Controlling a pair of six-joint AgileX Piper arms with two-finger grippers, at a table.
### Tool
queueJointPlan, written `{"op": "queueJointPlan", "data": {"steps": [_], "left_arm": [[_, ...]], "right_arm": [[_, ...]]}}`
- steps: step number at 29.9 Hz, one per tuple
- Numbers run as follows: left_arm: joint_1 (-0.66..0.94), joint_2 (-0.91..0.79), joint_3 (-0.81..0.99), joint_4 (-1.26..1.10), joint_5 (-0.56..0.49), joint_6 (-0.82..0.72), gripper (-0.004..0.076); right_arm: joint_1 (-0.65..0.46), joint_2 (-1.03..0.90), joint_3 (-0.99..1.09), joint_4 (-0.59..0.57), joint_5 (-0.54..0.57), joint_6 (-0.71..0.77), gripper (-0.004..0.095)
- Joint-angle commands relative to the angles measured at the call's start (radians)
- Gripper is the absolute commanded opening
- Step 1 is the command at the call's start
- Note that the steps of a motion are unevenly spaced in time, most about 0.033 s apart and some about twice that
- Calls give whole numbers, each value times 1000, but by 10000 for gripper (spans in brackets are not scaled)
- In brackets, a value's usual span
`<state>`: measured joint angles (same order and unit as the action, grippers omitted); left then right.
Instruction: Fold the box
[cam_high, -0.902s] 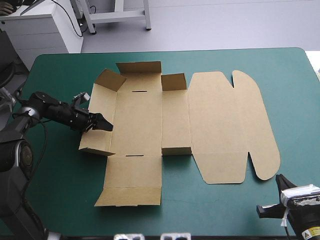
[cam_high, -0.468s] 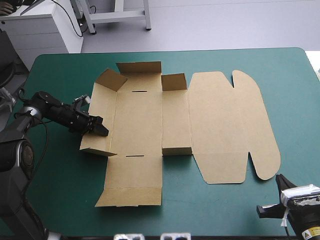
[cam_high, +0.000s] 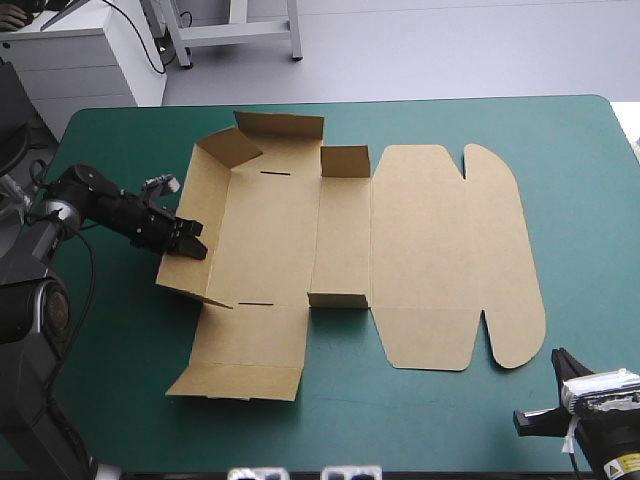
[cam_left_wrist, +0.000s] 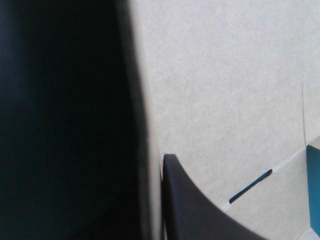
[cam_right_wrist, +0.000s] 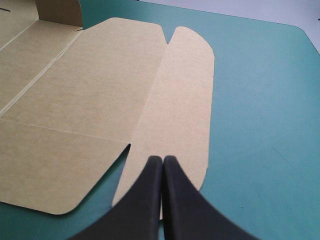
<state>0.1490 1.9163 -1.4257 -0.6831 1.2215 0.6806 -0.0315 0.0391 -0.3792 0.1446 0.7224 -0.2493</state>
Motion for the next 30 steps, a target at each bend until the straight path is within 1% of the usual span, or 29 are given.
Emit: {"op": "queueJointPlan", "data": {"steps": [1, 5, 9, 13, 17, 20, 24, 27, 30], "left_arm": [[-53, -85, -168, 54, 72, 6, -8], [-173, -87, -394, 212, 62, 6, -8], [-331, -87, -592, 472, 64, 29, -8], [-508, -87, -721, 736, 14, 52, -8], [-665, -87, -748, 1023, -24, 58, -8], [-758, -87, -748, 1150, -32, 58, -8], [-833, -91, -748, 1161, -24, 58, -8], [-875, -93, -742, 1129, 13, 77, -8], [-903, -119, -691, 1069, -16, 102, -8]], "right_arm": [[4, 15, -22, 2, -77, -4, -20], [4, 15, -22, 2, -77, -4, -20], [4, 15, -22, 2, -77, -4, -20], [4, 15, -22, 2, -77, -4, -19], [4, 15, -22, 2, -77, -4, -20], [4, 15, -22, 2, -77, -4, -20], [4, 15, -22, 2, -77, -4, -20], [4, 15, -22, 2, -77, -4, -20], [4, 15, -22, 2, -77, -4, -20]]}}
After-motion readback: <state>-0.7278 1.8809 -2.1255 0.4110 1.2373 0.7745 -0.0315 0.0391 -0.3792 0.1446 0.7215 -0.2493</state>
